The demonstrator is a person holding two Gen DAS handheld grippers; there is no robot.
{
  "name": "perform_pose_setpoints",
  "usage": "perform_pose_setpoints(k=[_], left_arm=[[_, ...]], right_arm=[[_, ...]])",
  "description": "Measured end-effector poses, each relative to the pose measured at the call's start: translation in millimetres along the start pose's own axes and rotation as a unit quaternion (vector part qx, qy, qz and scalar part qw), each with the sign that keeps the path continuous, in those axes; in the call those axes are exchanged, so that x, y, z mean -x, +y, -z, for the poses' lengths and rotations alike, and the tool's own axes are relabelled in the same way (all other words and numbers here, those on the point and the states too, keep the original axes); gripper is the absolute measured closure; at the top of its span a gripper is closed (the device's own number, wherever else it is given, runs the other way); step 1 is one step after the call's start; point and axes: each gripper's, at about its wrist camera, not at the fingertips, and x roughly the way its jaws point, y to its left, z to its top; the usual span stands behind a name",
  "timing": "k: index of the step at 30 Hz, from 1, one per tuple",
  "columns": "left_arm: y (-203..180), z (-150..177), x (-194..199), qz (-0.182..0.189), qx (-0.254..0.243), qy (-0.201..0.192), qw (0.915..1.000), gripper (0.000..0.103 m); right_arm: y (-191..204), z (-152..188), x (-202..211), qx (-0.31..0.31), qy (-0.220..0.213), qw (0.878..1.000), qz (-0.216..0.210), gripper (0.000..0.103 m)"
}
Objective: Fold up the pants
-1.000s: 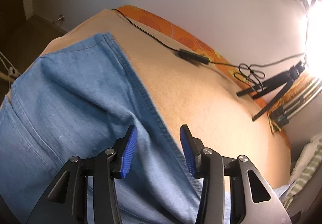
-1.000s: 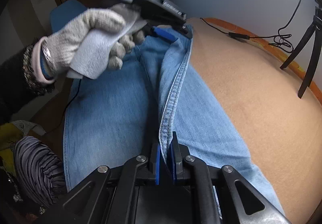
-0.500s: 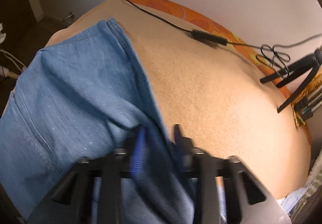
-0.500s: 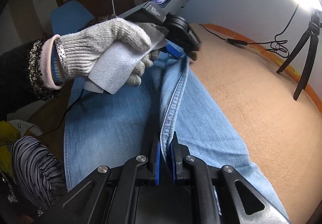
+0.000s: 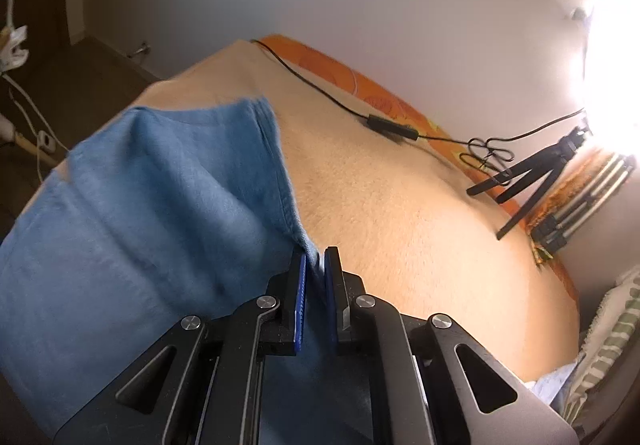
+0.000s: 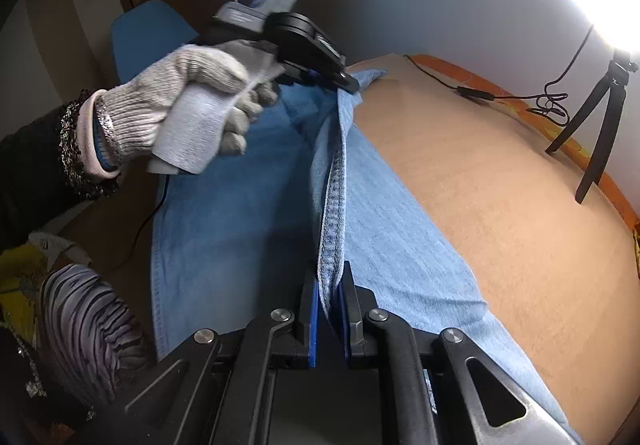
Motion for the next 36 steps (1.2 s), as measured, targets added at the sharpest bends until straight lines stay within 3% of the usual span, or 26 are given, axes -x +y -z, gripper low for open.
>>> perform_pose_setpoints(k=[12,15,18,20,23,27,31,36], left_arm=[[74,50,34,0.001,0.033,0.025,0.9991,0.096],[70,47,38,-0.001,0.017,0.018,0.9997,0.095],[56,44,39,0.007,-0.008,0.014,0.9998,0.083],[50,45,40,0.020,-0.017,0.015,0.9995,0.082],[38,53,31,0.028,-0.045,0.028,0.9982,0.082],[29,66,18,0.029,-0.069,0.041,0.9963,0.082],[30,72,7,0.029,-0.070,0.046,0.9960,0.082],[39,75,0,0.031,-0.069,0.053,0.9958,0.082]], right_arm=[[49,32,-8,0.003,0.045,0.999,-0.029,0.096],[54,36,-13,-0.020,0.044,0.998,-0.045,0.096],[66,42,-21,-0.013,0.054,0.997,-0.048,0.096],[70,46,-31,-0.012,0.064,0.997,-0.044,0.096],[66,50,-46,-0.020,0.082,0.996,-0.033,0.090],[63,37,-41,-0.029,0.072,0.996,-0.042,0.060],[49,4,-17,-0.038,0.024,0.998,-0.040,0.058],[18,-40,-16,-0.082,-0.018,0.996,-0.033,0.049]])
